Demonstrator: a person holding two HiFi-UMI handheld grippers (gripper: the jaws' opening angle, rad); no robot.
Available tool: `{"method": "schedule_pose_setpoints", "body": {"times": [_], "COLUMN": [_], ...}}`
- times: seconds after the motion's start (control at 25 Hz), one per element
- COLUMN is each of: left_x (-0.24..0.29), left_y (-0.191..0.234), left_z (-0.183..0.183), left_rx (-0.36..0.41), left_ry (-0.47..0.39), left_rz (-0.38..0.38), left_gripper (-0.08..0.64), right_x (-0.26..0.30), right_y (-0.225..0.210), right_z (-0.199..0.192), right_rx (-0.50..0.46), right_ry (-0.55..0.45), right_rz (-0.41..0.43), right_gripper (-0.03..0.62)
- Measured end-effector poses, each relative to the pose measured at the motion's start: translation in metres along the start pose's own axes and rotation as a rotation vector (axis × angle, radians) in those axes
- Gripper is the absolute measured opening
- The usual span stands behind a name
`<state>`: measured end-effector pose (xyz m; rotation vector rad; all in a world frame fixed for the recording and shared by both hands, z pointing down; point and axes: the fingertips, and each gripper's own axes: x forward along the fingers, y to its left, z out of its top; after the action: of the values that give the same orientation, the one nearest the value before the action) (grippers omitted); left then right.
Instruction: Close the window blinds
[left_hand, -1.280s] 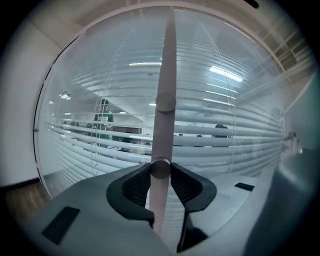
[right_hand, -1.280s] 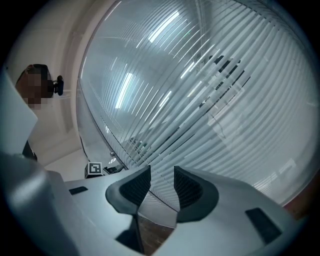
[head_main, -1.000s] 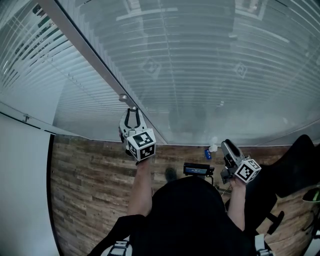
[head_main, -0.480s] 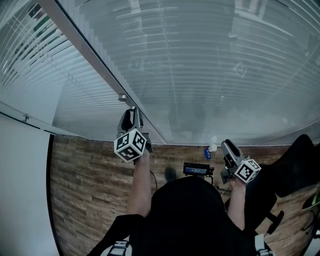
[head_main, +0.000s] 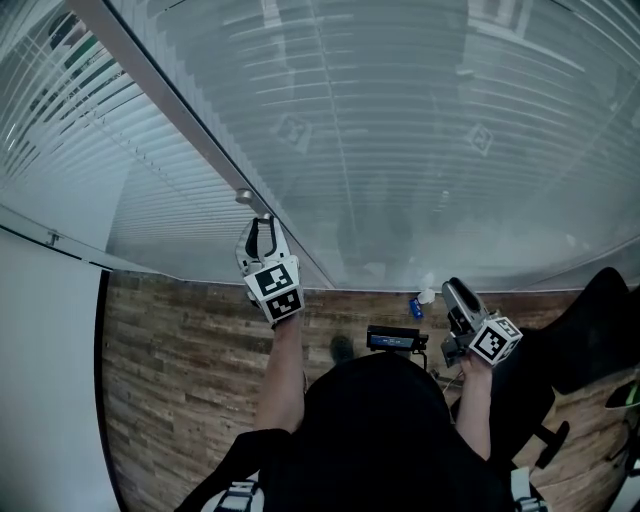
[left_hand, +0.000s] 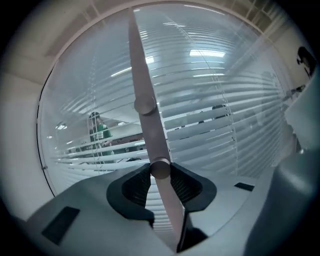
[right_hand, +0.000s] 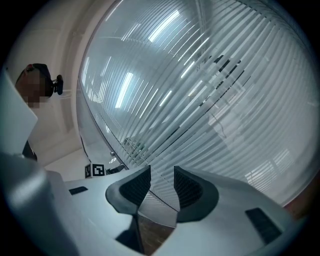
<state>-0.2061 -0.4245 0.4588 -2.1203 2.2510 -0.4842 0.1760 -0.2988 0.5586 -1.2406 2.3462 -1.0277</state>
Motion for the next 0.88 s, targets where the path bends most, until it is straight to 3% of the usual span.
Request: {"method": "schedule_pose_setpoints", "body": {"times": [0.16, 0.32, 0.6, 0.88], "left_x": [0.001, 0.001, 0.002, -0.011], "left_y": [-0.001, -0.001, 0.000, -0.008], "left_z": [0.001, 0.001, -0.011, -0.010], "left_rx": [0.107, 0.127, 0.008, -0.051], "left_ry": [0.011, 0.011, 0.017, 0.021], "left_rz": [0.019, 0.020, -0.024, -0.052], "left_gripper": [0.137, 0.137, 0.140, 0.140], "right_x": [0.004, 0.005, 0.004, -0.009], "right_y": [0.003, 0.004, 0.000, -0.009], "right_z": [0.000, 0.000, -0.003, -0.007], "right_rx": [-0.001, 0.000, 0.008, 0.032], "right_ry": [0.005, 0.005, 0.001, -0.003], "right_rz": [0.008, 0.015, 0.013, 0.006], "right_gripper": [0.150, 0.150, 0.150, 0.150]}}
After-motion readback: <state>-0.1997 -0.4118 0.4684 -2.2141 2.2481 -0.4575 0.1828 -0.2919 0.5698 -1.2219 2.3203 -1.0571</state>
